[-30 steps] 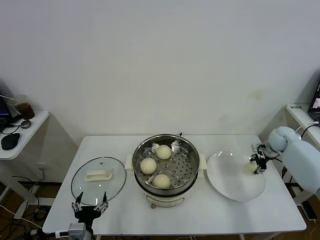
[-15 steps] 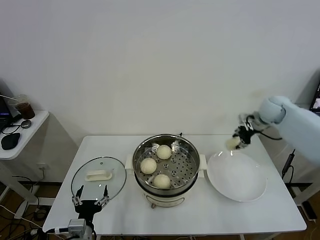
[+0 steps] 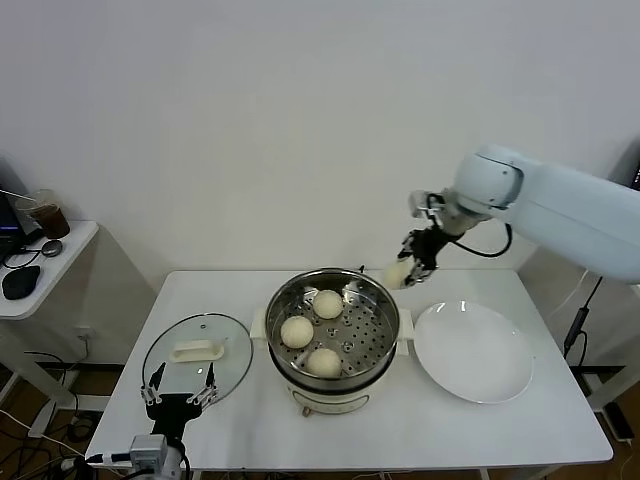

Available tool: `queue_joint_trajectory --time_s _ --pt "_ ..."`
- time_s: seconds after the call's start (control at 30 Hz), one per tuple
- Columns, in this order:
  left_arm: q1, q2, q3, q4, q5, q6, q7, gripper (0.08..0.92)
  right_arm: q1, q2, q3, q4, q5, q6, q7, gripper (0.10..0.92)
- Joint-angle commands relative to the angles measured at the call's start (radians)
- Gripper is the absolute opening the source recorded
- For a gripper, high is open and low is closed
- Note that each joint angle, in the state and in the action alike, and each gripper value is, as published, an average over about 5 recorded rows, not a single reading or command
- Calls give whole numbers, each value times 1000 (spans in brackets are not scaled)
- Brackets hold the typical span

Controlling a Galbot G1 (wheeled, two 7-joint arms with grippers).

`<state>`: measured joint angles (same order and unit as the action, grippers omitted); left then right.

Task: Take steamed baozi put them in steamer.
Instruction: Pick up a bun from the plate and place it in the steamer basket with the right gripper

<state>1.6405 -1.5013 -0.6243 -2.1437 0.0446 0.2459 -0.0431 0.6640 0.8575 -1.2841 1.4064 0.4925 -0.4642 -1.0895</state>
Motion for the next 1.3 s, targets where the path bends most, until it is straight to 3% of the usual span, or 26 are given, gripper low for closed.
queue_joint_trajectory --time_s 0.03,1.3 --pt "0 3 -2 -4 -3 1 0 823 27 112 -97 54 90 -89 47 518" --pt "-38 8 -7 46 -24 5 2 823 -156 193 -61 -27 -71 -125 126 518"
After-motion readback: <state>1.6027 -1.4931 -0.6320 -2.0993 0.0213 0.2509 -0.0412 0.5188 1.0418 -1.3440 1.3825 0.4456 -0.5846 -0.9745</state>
